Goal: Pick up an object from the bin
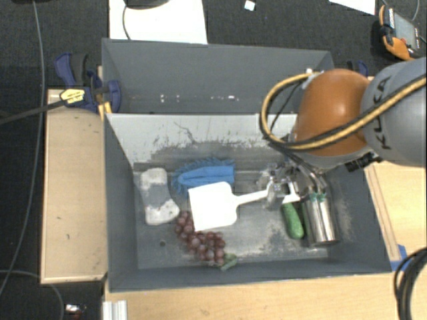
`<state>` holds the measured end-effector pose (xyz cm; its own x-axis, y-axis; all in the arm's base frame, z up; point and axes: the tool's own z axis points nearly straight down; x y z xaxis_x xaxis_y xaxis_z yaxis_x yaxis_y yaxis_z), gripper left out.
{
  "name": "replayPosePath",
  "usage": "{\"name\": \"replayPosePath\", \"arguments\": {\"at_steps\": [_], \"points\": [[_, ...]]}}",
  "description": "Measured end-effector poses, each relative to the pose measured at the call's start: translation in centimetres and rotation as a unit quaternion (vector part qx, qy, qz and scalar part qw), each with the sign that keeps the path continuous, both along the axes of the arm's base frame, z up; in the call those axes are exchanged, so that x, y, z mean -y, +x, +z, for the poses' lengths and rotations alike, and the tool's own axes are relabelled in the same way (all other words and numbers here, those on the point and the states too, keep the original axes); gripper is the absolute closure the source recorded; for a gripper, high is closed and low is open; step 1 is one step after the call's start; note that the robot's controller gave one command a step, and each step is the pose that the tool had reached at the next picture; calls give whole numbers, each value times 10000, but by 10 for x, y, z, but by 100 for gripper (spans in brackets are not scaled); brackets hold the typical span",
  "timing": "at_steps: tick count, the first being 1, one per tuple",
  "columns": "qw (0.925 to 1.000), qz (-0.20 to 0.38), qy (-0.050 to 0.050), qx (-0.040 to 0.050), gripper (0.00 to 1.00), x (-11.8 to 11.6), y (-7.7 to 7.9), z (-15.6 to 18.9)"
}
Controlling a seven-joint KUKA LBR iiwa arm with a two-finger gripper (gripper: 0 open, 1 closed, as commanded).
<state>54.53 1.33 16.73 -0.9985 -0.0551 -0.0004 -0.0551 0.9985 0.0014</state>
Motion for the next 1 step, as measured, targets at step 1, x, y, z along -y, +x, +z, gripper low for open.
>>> {"name": "replayPosePath", "arguments": {"at_steps": [1], "points": [[10000, 1, 0, 16, 100, 0, 1, 34]]}}
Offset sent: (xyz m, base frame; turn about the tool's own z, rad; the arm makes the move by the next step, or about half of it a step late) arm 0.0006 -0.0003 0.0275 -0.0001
